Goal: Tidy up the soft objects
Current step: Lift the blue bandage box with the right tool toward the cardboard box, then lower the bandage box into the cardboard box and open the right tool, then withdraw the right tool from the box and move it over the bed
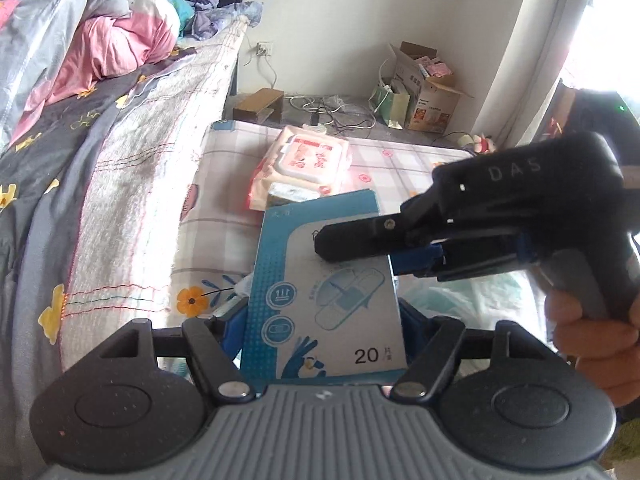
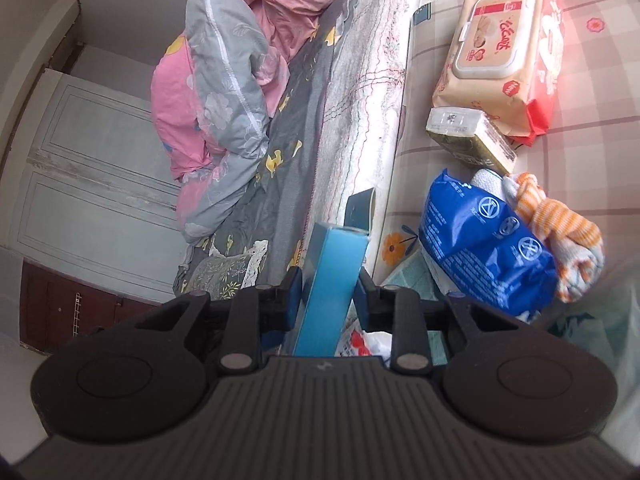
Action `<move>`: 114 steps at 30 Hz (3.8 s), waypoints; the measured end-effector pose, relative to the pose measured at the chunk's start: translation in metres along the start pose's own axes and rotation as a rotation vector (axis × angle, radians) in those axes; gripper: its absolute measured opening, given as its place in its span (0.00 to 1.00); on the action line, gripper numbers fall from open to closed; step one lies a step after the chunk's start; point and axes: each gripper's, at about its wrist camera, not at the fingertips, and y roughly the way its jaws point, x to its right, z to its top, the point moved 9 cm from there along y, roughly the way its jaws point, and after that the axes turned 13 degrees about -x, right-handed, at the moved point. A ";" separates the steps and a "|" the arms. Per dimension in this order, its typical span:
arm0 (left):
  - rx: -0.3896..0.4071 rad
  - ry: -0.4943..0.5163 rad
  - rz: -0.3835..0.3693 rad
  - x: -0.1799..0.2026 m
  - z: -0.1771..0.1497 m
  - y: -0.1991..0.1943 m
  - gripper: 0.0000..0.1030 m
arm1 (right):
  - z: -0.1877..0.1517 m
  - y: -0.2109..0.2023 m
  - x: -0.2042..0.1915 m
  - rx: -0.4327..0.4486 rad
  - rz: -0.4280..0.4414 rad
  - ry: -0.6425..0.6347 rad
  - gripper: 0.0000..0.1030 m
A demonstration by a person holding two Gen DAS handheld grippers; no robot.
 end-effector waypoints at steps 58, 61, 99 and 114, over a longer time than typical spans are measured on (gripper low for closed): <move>-0.031 0.340 -0.086 0.288 0.013 0.062 0.71 | -0.072 -0.373 0.233 0.297 -0.806 -0.079 0.18; -0.039 0.328 -0.088 0.282 0.012 0.062 0.71 | -0.075 -0.357 0.249 0.260 -0.876 -0.040 0.15; 0.076 0.230 -0.115 0.233 0.010 0.017 0.77 | -0.070 -0.330 0.231 0.250 -0.994 -0.080 0.10; 0.088 0.155 -0.083 0.184 0.006 0.002 0.78 | -0.052 -0.280 0.290 0.194 -0.584 0.297 0.29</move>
